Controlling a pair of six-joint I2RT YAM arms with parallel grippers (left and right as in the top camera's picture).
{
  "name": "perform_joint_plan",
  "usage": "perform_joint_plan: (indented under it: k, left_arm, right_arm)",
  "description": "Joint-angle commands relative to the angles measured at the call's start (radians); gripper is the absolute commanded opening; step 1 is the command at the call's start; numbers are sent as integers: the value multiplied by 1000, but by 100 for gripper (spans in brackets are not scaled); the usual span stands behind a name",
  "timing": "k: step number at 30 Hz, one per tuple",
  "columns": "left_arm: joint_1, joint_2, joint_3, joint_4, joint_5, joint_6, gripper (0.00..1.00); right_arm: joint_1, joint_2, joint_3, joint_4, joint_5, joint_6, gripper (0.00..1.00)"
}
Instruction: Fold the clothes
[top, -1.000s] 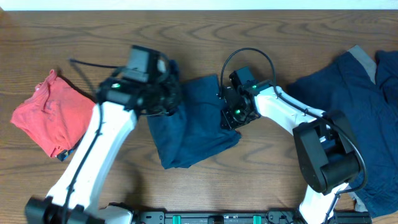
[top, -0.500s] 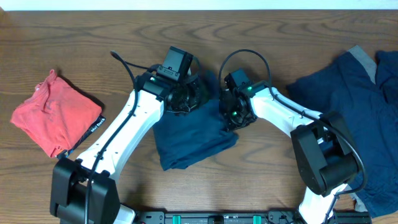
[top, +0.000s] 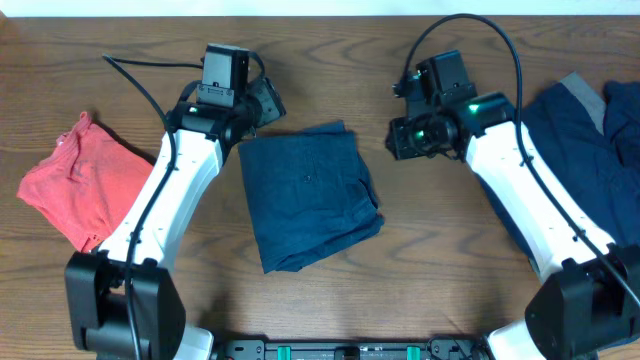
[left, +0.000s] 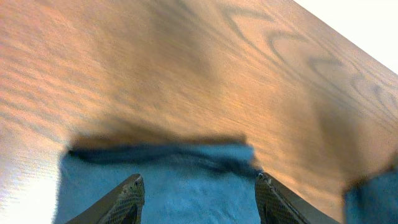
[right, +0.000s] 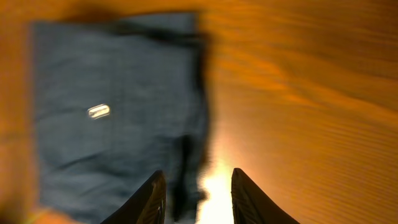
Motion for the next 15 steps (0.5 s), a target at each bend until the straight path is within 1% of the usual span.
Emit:
perform_joint_plan:
  k: [1,5,8,12,15]
  left_arm:
    - [1,90,17,27,-79,70,58]
    - [1,185,17,35,-80,74,59]
    - [1,250,17,10,-79,74,59]
    - [1,309,17,-61,-79,74,59]
    - [1,332,17,-146,-80,74,59]
  right_arm:
    - [80,45,-27,2,-154,-35,34]
    - [168,95,-45,3,-154,5,34]
    - [230,138,-64,3,-154,35,34]
    - [286,192,-101,6,-132,72,34]
    - [302,228,-139,8,-95,101,34]
